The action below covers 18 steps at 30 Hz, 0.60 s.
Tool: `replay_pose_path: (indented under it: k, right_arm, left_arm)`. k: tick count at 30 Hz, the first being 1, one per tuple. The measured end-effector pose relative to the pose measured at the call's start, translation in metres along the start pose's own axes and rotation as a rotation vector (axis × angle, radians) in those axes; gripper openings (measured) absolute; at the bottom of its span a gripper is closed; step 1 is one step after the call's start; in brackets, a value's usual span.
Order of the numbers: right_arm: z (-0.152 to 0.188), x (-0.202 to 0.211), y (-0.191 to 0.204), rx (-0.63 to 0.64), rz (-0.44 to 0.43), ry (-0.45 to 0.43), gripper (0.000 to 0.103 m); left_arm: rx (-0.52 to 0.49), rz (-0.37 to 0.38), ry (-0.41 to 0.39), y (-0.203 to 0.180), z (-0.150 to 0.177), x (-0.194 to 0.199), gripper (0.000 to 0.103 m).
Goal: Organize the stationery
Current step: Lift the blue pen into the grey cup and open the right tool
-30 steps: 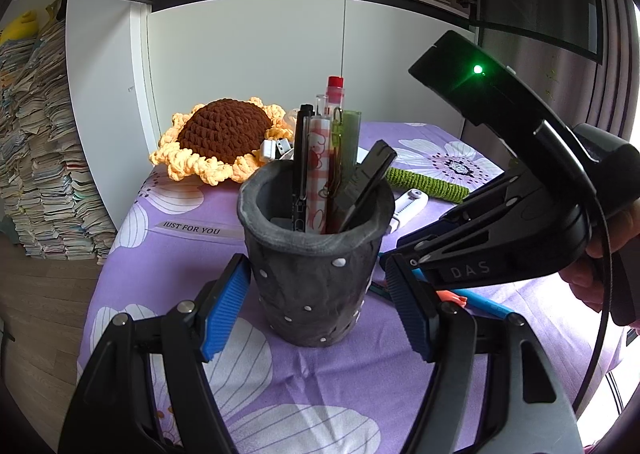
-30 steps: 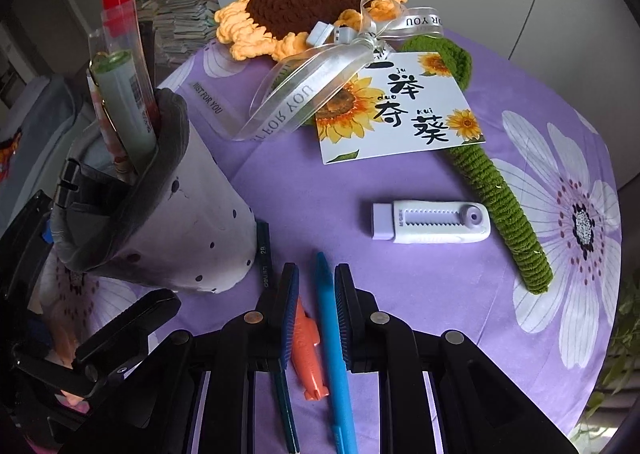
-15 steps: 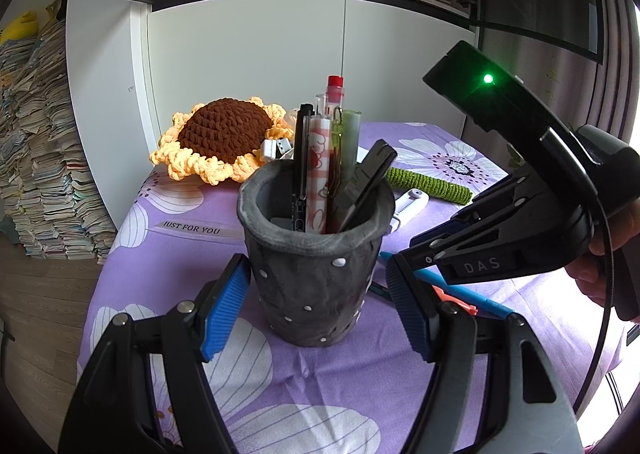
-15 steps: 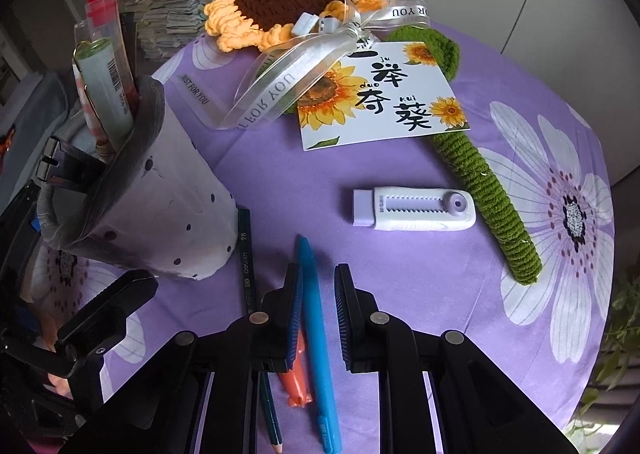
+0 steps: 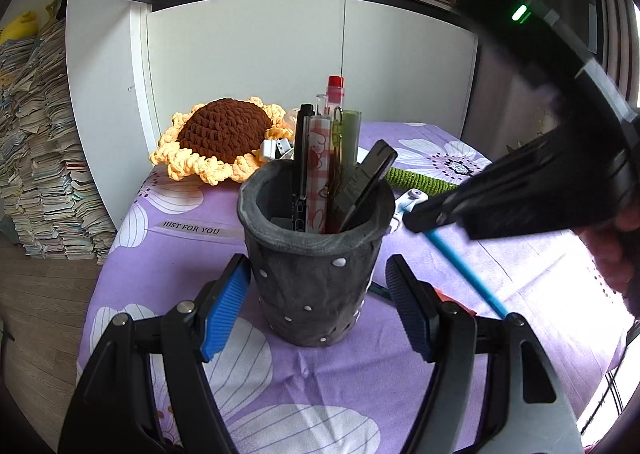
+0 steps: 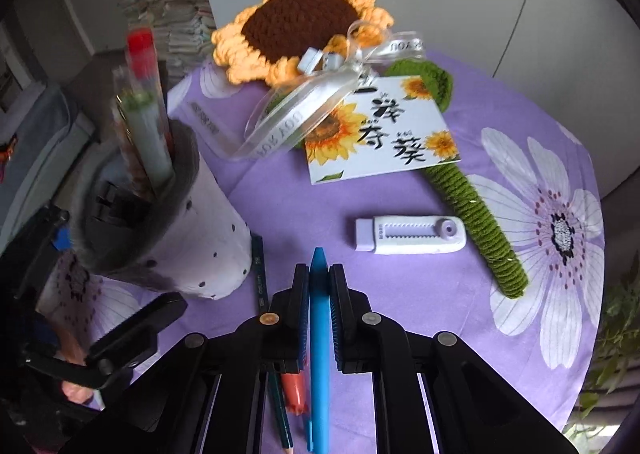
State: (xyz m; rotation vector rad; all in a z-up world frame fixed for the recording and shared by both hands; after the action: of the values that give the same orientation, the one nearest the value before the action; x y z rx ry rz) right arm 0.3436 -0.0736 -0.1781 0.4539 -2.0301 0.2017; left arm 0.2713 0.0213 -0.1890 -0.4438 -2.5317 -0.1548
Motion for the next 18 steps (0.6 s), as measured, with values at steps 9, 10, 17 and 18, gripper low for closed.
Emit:
replay_pose_path:
  k: [9, 10, 17, 18]
  right_arm:
    - [0.011, 0.123, -0.003, -0.01, -0.028, -0.328, 0.011]
    - [0.007, 0.133, -0.004, -0.011, -0.044, -0.37, 0.011]
    - [-0.015, 0.173, 0.023, -0.023, -0.214, -0.651, 0.011]
    - [-0.02, 0.17, 0.026, -0.025, -0.234, -0.664, 0.011]
  left_arm:
    - [0.0, -0.001, 0.001, 0.0, 0.0, 0.0, 0.069]
    - [0.0, 0.0, 0.0, 0.0, 0.0, 0.0, 0.069]
    - [0.0, 0.0, 0.0, 0.0, 0.0, 0.0, 0.07]
    - [0.0, 0.0, 0.0, 0.0, 0.0, 0.0, 0.07]
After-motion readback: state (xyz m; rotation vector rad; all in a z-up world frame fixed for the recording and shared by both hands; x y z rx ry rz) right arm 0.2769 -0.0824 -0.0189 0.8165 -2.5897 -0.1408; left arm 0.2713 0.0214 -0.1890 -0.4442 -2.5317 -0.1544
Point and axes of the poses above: each gripper's, at about its wrist camera, not at the fingertips, and x roughly against the way its jaws point, y to its left, z to its underside, the point moved 2 cm from there along -x, roughly the way its jaws point, and after that the axes turned 3 degrees about -x, right-handed, at the moved point
